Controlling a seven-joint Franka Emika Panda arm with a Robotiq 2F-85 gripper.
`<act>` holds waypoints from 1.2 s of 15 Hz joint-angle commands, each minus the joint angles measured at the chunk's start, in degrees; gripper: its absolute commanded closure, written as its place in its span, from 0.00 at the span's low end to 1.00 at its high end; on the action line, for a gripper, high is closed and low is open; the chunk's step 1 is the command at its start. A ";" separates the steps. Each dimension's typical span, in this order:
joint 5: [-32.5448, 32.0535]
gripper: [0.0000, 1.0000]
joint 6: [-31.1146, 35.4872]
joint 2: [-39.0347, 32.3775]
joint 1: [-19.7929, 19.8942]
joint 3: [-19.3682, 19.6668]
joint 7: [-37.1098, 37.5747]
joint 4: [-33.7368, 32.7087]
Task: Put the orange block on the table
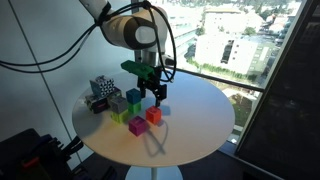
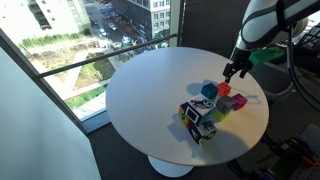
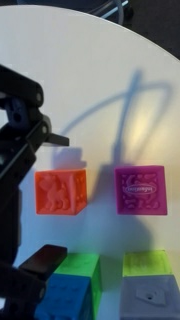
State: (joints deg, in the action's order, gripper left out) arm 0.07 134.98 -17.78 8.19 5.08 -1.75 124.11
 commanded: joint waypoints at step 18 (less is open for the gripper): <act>-3.89 0.00 -27.14 19.44 -1.96 0.16 -1.44 0.50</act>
State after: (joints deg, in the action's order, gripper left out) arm -2.61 110.18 -1.58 6.67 5.08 -2.61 124.20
